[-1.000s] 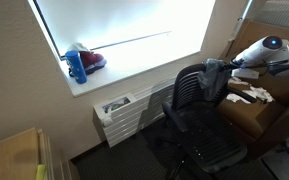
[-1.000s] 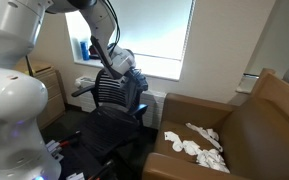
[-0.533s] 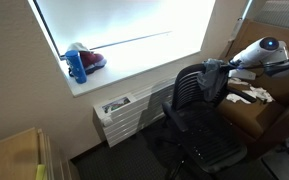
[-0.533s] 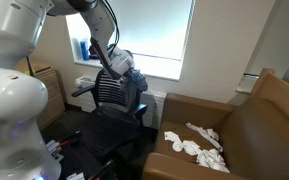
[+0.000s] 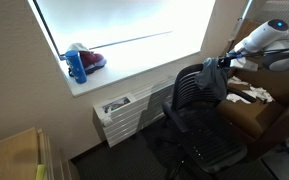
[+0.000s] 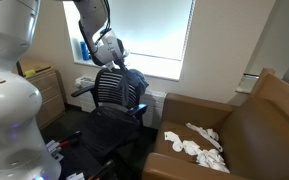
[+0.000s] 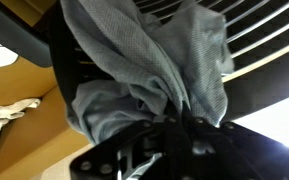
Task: Remove the grey shirt from the backrest of the black chair then place it on the right side of the sofa
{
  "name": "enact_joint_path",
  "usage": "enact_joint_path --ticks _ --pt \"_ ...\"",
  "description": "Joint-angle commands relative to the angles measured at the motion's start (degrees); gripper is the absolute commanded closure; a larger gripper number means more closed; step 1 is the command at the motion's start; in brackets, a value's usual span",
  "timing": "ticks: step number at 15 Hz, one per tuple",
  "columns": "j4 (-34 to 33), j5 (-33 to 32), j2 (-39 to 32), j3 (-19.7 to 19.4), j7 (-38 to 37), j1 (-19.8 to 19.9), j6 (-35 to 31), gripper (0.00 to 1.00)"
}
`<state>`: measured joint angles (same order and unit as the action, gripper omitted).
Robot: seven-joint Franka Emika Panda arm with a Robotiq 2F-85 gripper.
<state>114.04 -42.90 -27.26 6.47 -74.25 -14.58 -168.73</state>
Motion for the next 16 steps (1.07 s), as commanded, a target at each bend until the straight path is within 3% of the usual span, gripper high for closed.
enact_joint_path --ticks 1,5,8,11,14,15,16 --pt "10.0 14.7 9.8 15.5 15.4 8.9 4.9 0.98" --pt "7.3 35.2 11.9 33.7 30.6 18.2 17.4 0.98" --pt "4.8 50.6 15.9 47.5 40.7 29.0 31.3 0.98" --pt "2.6 64.0 21.2 50.3 45.3 35.0 45.4 0.98" --pt "-1.6 70.2 26.1 47.9 46.5 38.9 59.3 0.98" --pt "-3.3 72.3 28.4 37.0 47.5 30.4 63.5 0.98" --pt "-3.6 72.5 29.1 34.5 47.2 29.4 64.6 0.98"
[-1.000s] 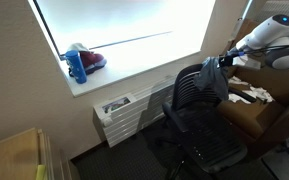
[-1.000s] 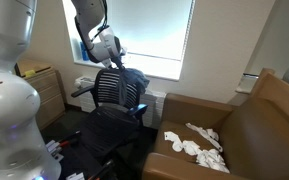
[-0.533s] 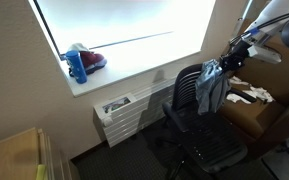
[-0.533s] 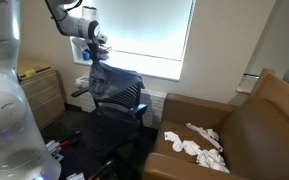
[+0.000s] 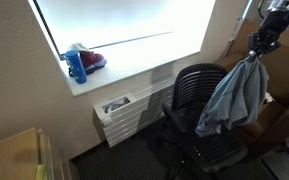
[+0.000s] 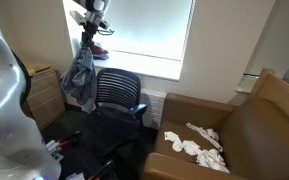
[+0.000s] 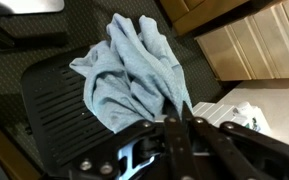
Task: Remove the grey shirt from the backrest of the black chair then place it on the right side of the sofa
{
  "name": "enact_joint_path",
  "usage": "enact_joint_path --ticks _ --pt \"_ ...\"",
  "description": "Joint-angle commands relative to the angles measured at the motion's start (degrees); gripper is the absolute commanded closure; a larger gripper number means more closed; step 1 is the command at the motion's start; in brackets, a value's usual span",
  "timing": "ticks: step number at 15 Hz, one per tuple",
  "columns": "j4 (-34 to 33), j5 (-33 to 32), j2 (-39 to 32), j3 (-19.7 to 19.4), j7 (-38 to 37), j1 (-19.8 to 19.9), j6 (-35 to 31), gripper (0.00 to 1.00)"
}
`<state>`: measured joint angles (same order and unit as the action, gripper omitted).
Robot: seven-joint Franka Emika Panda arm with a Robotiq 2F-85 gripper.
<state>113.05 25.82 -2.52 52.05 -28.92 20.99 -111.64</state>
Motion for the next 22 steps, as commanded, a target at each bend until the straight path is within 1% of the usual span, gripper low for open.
enact_joint_path --ticks 1,2,3,5,7,9,10,11,12,13,14,15,22 --pt "-1.8 3.7 5.2 -15.5 2.9 -9.3 5.8 0.98" --pt "0.8 2.0 6.0 -18.8 4.9 -12.4 0.4 0.98" --pt "2.8 0.7 6.3 -21.9 6.4 -15.3 -2.7 0.98" --pt "8.3 0.1 5.8 -26.5 9.8 -21.1 -9.8 0.98" --pt "12.4 0.6 4.0 -29.5 11.8 -25.2 -14.8 0.98" --pt "15.6 2.1 2.1 -31.6 13.4 -28.1 -20.5 0.98" --pt "17.0 0.5 1.2 -32.4 11.6 -29.2 -24.3 0.68" --pt "14.5 0.8 2.0 -33.2 11.1 -30.0 -19.5 0.92" --pt "15.8 0.8 1.1 -33.6 11.1 -30.6 -22.1 0.87" --pt "16.2 0.8 0.5 -33.8 11.1 -30.9 -23.2 0.79" --pt "16.3 0.8 0.3 -33.9 11.1 -30.9 -23.5 0.72" --pt "16.3 0.8 0.3 -34.0 11.1 -30.9 -23.5 0.68" --pt "16.3 0.8 0.7 -34.0 11.1 -31.0 -23.5 0.68"
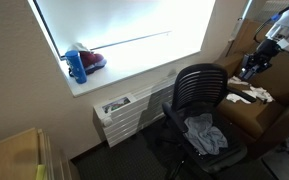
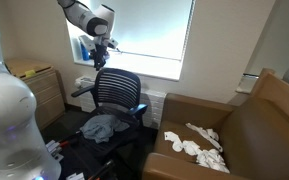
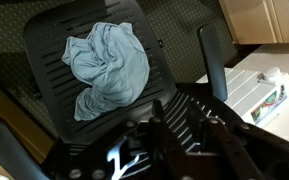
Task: Remove the grey shirt from the backrest of the black chair then place it on the right side of the sofa
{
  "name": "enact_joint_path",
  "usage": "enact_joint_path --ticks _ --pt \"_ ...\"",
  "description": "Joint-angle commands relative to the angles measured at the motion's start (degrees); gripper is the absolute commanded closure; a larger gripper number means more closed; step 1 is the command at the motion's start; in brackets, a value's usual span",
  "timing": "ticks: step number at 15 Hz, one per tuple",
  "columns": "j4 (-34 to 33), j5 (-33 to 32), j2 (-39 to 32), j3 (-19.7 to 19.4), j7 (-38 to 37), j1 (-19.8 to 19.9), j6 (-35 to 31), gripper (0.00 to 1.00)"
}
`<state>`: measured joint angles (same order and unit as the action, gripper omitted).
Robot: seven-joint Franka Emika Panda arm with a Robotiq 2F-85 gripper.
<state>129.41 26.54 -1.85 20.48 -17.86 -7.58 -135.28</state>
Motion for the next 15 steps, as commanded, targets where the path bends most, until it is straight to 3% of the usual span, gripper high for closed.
enact_joint_path --ticks 1,2,3,9,10,12,13,15 --pt "-0.1 0.1 0.0 -2.4 0.0 -2.4 0.1 0.68" --pt "0.1 0.9 0.0 -2.4 1.2 -2.4 -0.2 0.43" --pt "-1.7 -1.3 -4.0 -2.8 -1.5 -2.5 1.2 0.42" --pt "-7.3 -20.2 -24.1 -10.1 -20.2 -8.1 1.7 0.02" --pt "-9.7 -22.2 -27.9 -11.7 -22.4 -9.6 2.6 0.0" --pt "-13.5 -18.5 -29.4 -10.3 -19.0 -8.9 12.6 0.0" --pt "-8.4 -19.2 -27.5 -11.6 -19.8 -9.7 5.0 0.0" --pt "-12.1 -18.8 -30.1 -11.5 -19.6 -10.1 9.5 0.0"
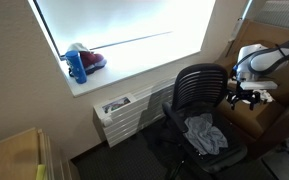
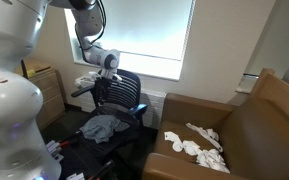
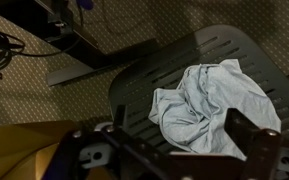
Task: Remove the grey shirt from the backrest of the black chair then place it on the right side of the sofa
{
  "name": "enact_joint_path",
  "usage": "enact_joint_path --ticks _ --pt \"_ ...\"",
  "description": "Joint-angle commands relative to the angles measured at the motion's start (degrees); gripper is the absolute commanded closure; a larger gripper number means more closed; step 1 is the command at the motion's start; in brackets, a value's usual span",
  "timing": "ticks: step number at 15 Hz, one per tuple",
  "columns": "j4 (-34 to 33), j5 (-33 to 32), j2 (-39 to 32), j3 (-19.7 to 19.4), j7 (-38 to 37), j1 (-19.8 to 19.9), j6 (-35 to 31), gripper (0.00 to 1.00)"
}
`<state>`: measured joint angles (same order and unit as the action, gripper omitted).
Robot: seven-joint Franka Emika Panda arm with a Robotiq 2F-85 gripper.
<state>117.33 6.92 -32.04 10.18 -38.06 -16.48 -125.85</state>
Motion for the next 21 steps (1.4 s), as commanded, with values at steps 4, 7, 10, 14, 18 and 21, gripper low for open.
enact_joint_path --ticks 4,7,10,14,18,21 --pt "-3.4 -0.9 -7.8 -3.7 -5.6 -4.4 -8.7 0.0" --pt "-4.5 -4.7 -14.2 -6.2 -9.4 -9.1 -16.3 0.0" --pt "-7.5 -5.8 -20.2 -7.9 -12.5 -13.7 -22.3 0.0" --pt "-8.3 -5.0 -21.8 -8.1 -12.7 -15.1 -21.7 0.0" --pt "-9.8 -5.1 -22.2 -10.5 -15.3 -15.2 -18.5 0.0" --pt "-11.8 -6.0 -26.4 -12.5 -16.8 -15.3 -24.0 0.0"
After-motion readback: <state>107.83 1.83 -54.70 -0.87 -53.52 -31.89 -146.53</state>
